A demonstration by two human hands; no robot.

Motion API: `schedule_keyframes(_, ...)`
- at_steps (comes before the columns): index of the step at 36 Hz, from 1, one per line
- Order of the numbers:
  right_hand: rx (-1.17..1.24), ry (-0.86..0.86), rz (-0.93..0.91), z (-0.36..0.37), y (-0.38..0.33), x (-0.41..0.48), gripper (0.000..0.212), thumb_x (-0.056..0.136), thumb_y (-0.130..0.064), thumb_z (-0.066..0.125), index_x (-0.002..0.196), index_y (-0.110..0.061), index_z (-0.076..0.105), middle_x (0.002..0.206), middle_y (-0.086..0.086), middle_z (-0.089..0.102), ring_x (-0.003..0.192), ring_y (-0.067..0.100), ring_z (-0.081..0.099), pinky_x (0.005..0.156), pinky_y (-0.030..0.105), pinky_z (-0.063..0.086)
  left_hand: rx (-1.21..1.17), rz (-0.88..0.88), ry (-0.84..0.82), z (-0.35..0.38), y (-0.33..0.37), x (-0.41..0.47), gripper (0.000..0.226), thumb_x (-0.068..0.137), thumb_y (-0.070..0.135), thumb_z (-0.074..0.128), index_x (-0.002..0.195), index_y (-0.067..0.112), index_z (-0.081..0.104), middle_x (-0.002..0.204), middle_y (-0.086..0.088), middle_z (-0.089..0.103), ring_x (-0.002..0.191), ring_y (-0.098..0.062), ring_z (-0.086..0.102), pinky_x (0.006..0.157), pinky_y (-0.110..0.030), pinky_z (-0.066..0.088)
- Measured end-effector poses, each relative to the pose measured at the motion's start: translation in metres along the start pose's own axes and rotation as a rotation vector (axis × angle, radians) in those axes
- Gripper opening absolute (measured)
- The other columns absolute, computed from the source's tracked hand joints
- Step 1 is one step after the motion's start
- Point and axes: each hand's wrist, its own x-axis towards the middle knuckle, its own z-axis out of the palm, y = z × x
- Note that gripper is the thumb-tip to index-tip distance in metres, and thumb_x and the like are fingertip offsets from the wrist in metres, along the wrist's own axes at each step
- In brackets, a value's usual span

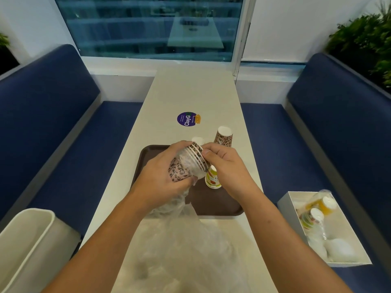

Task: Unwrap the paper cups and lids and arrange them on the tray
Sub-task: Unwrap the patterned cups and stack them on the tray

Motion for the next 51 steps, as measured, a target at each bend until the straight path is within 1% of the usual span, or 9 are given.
schedule_keyframes(4, -0.046, 0.148, -0.029, -0.004, 0.001, 0.011, 0.028, 0.11, -0.012, 0.043, 0.113, -0.024, 0.069, 0.095, -0.014, 0.074, 0.092, -0.003, 0.068, 0.082, 0.02, 0.056, 0.002, -0.004, 0.003, -0.003, -0.002, 0.011, 0.079, 0.083, 0.035, 0.084, 0.144, 0.054, 0.04, 0.128, 0.025, 0.057, 0.113, -0.005, 0.062, 0.092, -0.033, 0.06)
schedule_keyframes(8, -0.291, 0.018, -0.197, -0.024, 0.006, 0.027, 0.054, 0.106, -0.003, 0.045, 0.146, -0.038, 0.045, 0.13, -0.006, 0.059, 0.123, 0.005, 0.057, 0.099, 0.022, 0.052, -0.042, -0.024, -0.014, -0.006, -0.007, 0.025, 0.079, 0.083, 0.034, 0.086, 0.142, 0.057, 0.038, 0.129, 0.029, 0.054, 0.114, -0.001, 0.06, 0.09, -0.028, 0.061)
schedule_keyframes(15, -0.991, -0.072, -0.429, -0.048, 0.02, 0.069, 0.094, 0.078, 0.011, 0.077, 0.149, -0.037, 0.041, 0.158, -0.003, 0.018, 0.133, 0.016, 0.038, 0.102, 0.027, 0.052, -0.135, -0.055, -0.042, 0.002, -0.013, 0.055, 0.083, 0.081, 0.037, 0.087, 0.144, 0.058, 0.037, 0.127, 0.04, 0.051, 0.118, 0.011, 0.054, 0.088, -0.015, 0.056)
schedule_keyframes(23, -0.654, 0.506, -0.206, -0.081, 0.057, 0.107, 0.072, 0.082, -0.036, 0.086, 0.144, -0.026, 0.05, 0.134, -0.016, 0.051, 0.122, 0.003, 0.037, 0.09, 0.009, 0.03, -0.293, -0.16, 0.027, 0.022, -0.031, 0.073, 0.081, 0.083, 0.028, 0.087, 0.136, 0.066, 0.041, 0.119, 0.049, 0.049, 0.112, 0.024, 0.051, 0.077, -0.003, 0.05)
schedule_keyframes(28, -0.629, 0.422, 0.122, -0.079, 0.105, 0.118, 0.079, 0.082, -0.046, 0.084, 0.147, -0.027, 0.044, 0.144, -0.001, 0.057, 0.133, 0.024, 0.051, 0.105, 0.044, 0.051, -0.283, -0.222, 0.042, 0.038, -0.043, 0.071, 0.079, 0.084, 0.026, 0.086, 0.134, 0.066, 0.041, 0.11, 0.059, 0.045, 0.106, 0.031, 0.047, 0.072, -0.002, 0.049)
schedule_keyframes(37, -0.672, 0.373, 0.24, -0.077, 0.129, 0.124, 0.097, 0.084, -0.047, 0.081, 0.16, -0.03, 0.023, 0.164, 0.0, 0.036, 0.149, 0.03, 0.035, 0.118, 0.054, 0.035, -0.285, -0.29, 0.056, 0.048, -0.05, 0.063, 0.081, 0.081, 0.035, 0.087, 0.14, 0.065, 0.041, 0.12, 0.054, 0.046, 0.117, 0.016, 0.052, 0.091, -0.02, 0.055)
schedule_keyframes(42, -0.584, 0.628, -0.088, -0.054, 0.083, 0.095, 0.062, 0.093, -0.038, 0.073, 0.147, -0.027, 0.046, 0.153, -0.005, 0.04, 0.137, 0.007, 0.031, 0.111, 0.009, 0.02, -0.278, -0.261, 0.059, 0.045, -0.039, 0.063, 0.081, 0.082, 0.033, 0.086, 0.142, 0.063, 0.04, 0.116, 0.057, 0.045, 0.117, 0.016, 0.052, 0.097, -0.025, 0.055)
schedule_keyframes(45, -0.435, 0.363, -0.299, -0.037, 0.052, 0.072, 0.026, 0.1, -0.039, 0.057, 0.122, -0.028, 0.065, 0.126, -0.012, 0.059, 0.121, 0.005, 0.05, 0.1, 0.014, 0.039, -0.302, -0.221, 0.06, 0.043, -0.028, 0.061, 0.079, 0.081, 0.035, 0.087, 0.14, 0.063, 0.043, 0.121, 0.047, 0.053, 0.118, 0.011, 0.057, 0.1, -0.031, 0.057)
schedule_keyframes(51, -0.177, 0.075, -0.139, -0.018, 0.024, 0.049, 0.018, 0.101, -0.012, 0.06, 0.1, -0.029, 0.062, 0.098, -0.016, 0.066, 0.102, 0.005, 0.063, 0.083, 0.025, 0.058, -0.329, -0.167, 0.072, 0.036, -0.018, 0.05, 0.081, 0.078, 0.04, 0.086, 0.144, 0.06, 0.044, 0.133, 0.025, 0.061, 0.124, -0.007, 0.062, 0.103, -0.04, 0.057)
